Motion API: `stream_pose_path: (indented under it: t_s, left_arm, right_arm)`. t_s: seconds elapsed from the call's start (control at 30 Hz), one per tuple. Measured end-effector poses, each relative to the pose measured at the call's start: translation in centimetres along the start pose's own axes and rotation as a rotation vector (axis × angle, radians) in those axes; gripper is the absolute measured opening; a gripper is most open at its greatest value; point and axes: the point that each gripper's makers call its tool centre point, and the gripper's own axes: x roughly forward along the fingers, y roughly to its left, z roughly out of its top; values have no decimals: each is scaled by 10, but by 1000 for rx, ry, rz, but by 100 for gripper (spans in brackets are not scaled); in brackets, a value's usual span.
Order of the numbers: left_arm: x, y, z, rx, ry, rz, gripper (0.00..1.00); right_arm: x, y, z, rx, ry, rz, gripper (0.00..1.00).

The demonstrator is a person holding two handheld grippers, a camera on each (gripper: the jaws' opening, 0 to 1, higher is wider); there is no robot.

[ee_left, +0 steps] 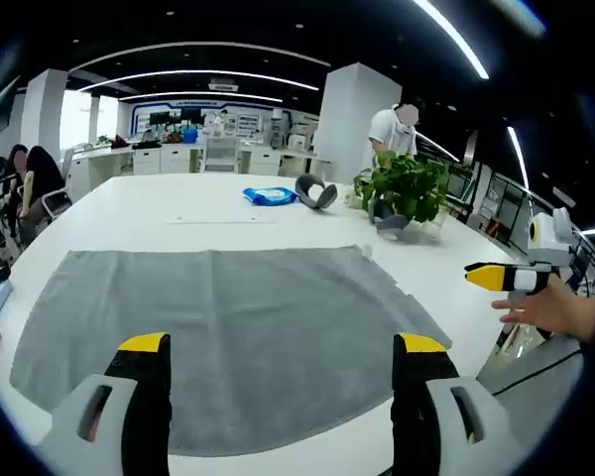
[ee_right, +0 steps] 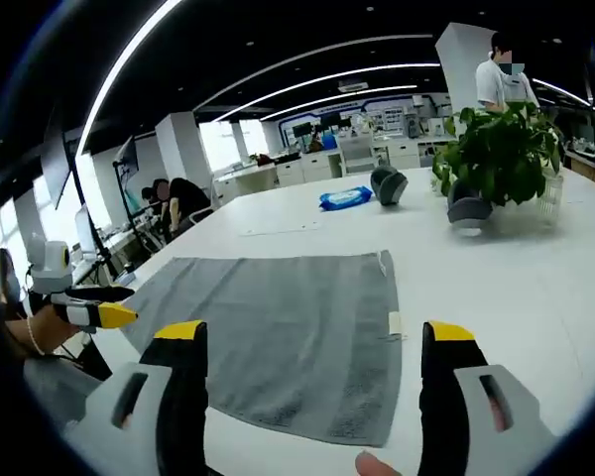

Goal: Fold the towel on the table until its edges align and the towel forms a compact rectangular stack.

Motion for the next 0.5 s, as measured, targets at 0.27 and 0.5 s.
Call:
stream_pose_path:
  t_s: [0.27,0.5]
  left_arm:
    - [1,1,-1,11,1,4,95]
    - [1,-1,-3,16,11,-2,94]
  right_arm:
    - [0,1,-1,0,6,5,89]
    - [1,2,-3,-5,14,11,89]
